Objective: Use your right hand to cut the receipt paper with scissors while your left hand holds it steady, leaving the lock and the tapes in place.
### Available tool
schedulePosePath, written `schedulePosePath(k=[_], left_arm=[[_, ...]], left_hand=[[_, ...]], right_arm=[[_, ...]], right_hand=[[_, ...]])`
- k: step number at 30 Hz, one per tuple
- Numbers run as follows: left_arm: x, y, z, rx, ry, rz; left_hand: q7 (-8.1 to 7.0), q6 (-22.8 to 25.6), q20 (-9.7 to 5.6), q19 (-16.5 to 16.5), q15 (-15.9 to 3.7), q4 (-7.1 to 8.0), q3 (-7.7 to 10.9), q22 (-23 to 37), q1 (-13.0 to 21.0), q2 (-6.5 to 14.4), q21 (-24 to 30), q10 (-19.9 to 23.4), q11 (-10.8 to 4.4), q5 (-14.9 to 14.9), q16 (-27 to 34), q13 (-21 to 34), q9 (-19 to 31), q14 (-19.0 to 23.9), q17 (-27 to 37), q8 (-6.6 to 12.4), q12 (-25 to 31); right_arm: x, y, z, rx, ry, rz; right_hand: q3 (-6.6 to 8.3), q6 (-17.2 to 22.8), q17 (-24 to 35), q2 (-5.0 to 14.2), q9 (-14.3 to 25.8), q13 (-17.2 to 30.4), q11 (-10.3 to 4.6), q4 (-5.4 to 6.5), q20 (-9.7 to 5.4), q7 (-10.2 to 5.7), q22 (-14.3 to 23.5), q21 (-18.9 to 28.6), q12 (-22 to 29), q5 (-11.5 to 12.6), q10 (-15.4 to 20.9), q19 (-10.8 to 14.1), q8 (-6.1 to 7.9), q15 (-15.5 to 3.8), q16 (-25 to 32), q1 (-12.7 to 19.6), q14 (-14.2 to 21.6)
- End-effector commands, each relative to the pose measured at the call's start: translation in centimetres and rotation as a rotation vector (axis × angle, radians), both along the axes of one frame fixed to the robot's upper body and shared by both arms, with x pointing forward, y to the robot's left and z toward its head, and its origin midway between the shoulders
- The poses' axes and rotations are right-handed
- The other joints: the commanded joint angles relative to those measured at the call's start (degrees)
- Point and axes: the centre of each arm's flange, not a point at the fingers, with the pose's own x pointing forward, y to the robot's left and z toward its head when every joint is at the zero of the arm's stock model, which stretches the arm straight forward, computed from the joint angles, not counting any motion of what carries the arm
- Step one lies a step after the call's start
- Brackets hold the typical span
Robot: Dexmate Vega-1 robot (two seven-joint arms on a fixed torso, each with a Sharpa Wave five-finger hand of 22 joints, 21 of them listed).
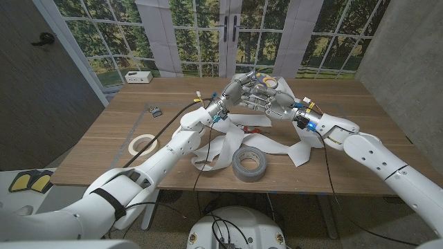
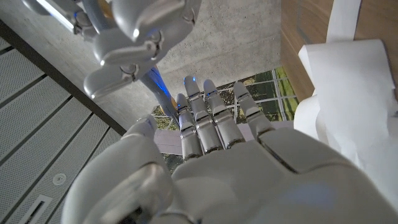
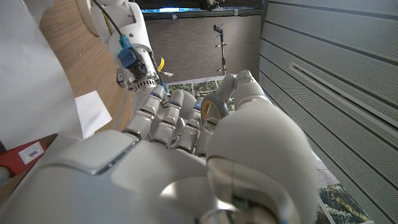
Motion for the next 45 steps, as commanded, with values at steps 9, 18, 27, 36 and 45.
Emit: schedulePosePath(k=[9,18,27,36,45], left_arm=[[-0.8,-1.4,-0.9,-0.007,0.135,-0.084],[-1.3,-0.9,-1.1,-0.054,0.164,-0.015],[-1.5,-0.7,-1.2,-0.088,0.211,-0.049],[-1.4,-0.7,-1.2,-0.108,0.239,-0.098],[-1.1,-1.2,-1.2,-0.126,0.264,-0.132]], left_hand=[[-1.73,6.4,-0.67,0.9,-8.30,-10.66,11.85,0.5,16.1,5.0,-0.5,7.2,-5.89,1.3,4.9,2.7,1.7,5.2,2.8,1.28,1.4],[-2.09,13.6,-1.36,1.1,-9.79,-10.69,10.99,0.7,19.5,4.8,-0.2,11.9,-7.03,0.4,7.8,6.1,3.8,6.7,4.9,4.38,4.8],[-1.96,13.5,-2.36,1.0,-10.30,-11.42,12.17,0.8,26.9,4.8,0.2,11.6,-8.11,-0.1,9.7,10.1,6.1,8.2,6.6,4.65,7.3],[-3.30,13.2,-2.51,0.1,-10.03,-10.59,11.83,0.9,27.8,4.8,0.1,10.7,-8.14,-0.1,9.4,11.2,6.9,6.9,7.0,4.78,7.3],[-4.31,12.8,-2.49,-0.3,-10.03,-9.68,11.70,1.0,27.9,5.1,0.1,10.3,-8.32,0.2,9.0,11.9,7.5,6.1,7.0,4.93,7.4]], right_arm=[[-0.1,-0.7,-0.4,-0.035,0.012,-0.049],[-0.2,-0.6,-0.6,-0.026,0.024,-0.048],[-0.1,-0.4,-0.9,0.002,0.040,-0.015],[0.2,0.2,-0.9,0.012,0.032,0.046],[0.2,0.0,-0.8,0.033,0.013,0.063]], right_hand=[[-0.13,0.0,0.2,-0.01,0.1,0.3,0.59,-0.13,-0.10,0.48,0.1,0.5,-0.1,-0.1,0.3,0.2,0.58,-7.10,0.7,0.8,1.0],[-0.18,-0.1,0.2,-0.02,0.1,0.4,0.58,-0.14,-0.07,0.53,0.1,0.6,-0.1,-0.1,0.5,0.2,0.78,-7.20,0.8,0.9,1.1],[-0.25,-0.3,0.2,-0.05,0.0,0.4,1.34,-0.12,-0.01,0.38,0.1,0.6,-0.1,-0.1,0.6,0.3,0.96,-7.25,0.8,0.9,1.2],[-1.71,-2.9,-0.5,-1.32,-2.0,0.8,2.33,1.04,1.76,0.62,0.1,0.6,0.5,-0.5,1.6,0.2,-1.21,-5.87,0.1,-1.7,1.0],[-6.83,-10.0,-2.4,-4.97,-8.4,0.9,5.21,4.96,5.36,3.26,-0.1,0.5,0.8,0.1,0.4,0.6,-10.37,-2.97,-1.9,-12.2,0.7]])
